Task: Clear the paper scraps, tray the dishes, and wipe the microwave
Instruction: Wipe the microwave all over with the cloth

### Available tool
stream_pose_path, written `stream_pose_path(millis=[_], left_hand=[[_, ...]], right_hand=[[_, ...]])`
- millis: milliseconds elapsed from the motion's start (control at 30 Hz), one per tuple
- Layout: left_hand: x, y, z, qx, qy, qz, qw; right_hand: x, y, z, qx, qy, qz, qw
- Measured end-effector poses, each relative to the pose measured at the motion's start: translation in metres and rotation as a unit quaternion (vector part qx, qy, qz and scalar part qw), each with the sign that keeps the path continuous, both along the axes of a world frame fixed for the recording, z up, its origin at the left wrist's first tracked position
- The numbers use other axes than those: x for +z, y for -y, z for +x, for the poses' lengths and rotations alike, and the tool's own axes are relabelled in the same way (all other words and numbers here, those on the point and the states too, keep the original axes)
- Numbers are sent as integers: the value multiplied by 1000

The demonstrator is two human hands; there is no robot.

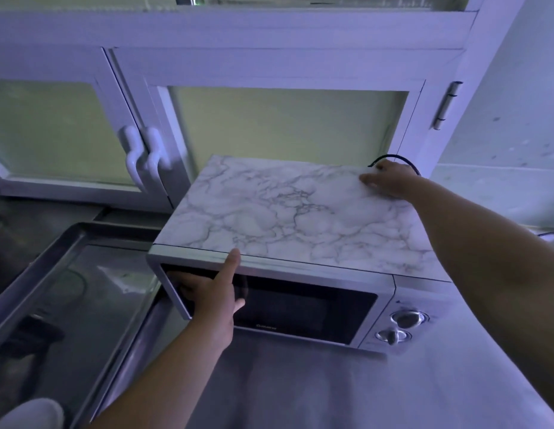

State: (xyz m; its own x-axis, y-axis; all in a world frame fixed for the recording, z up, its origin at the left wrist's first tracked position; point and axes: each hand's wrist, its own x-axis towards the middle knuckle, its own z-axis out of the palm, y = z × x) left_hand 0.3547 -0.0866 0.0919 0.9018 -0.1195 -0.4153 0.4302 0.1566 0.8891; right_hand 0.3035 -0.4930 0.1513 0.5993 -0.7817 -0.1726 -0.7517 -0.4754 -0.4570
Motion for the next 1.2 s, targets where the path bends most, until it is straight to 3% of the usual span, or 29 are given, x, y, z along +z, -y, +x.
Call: stream_pose_path(millis=[233,500,767,867,967,1200], left_hand=[[-3,-18,15,-40,-7,-1,999],[0,-45,40,-186,0,16,982],[4,-49,48,-162,94,6,982],[5,-44,46,-122,148,62,979],[10,-44,16,-89,189,104,972],[-2,-131,-152,-192,238,79,949]], right_hand=[[-1,-21,-48,-18,-7,-22,1000],[-6,-64,-135,-23,33,-95,995],[-15,-128,-202,-67,40,-110,991],[-16,-160,-224,-83,50,-117,988],[-17,-193,-248,-104,55,-111,987],[-30,-273,-310,-162,100,-126,974]])
